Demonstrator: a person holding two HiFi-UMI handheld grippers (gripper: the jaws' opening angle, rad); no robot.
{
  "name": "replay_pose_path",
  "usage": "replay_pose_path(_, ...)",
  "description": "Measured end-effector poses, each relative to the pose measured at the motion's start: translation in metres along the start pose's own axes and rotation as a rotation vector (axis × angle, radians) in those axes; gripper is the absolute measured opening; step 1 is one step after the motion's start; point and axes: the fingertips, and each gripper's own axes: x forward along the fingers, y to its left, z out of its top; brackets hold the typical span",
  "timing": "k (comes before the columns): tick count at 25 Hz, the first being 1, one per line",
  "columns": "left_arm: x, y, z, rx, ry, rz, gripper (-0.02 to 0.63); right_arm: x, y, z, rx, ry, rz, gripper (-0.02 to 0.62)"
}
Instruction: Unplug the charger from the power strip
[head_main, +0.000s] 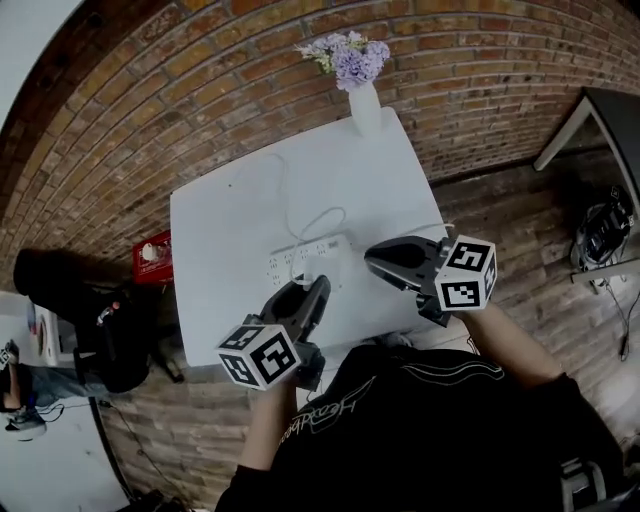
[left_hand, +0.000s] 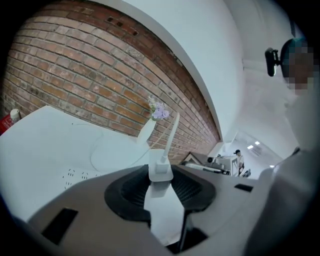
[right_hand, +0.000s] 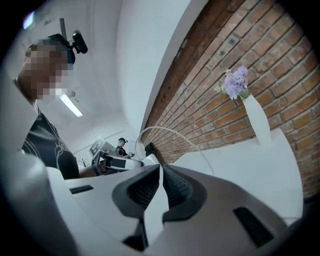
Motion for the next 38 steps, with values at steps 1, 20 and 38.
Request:
replay_pose_path(1,-0.009,-0.002,0.000,-0.003,-0.002,-0.010,0.138,-0.001,0.008,0.004,-0.010,-0.003,-0.009,0.009)
replay_pose_path(20,-0.151,-0.010,0.004,0.109,-0.067,-0.124,0.137,0.032,0.149,0.007,-0.179,-0.057,-0.208,0.000)
replay_pose_path(38,-0.138,0.003,-0.006,0.118,-0.015,-0.177,0.135,0.042,0.153,-0.009,-0.126,-0.043,-0.215,-0.003)
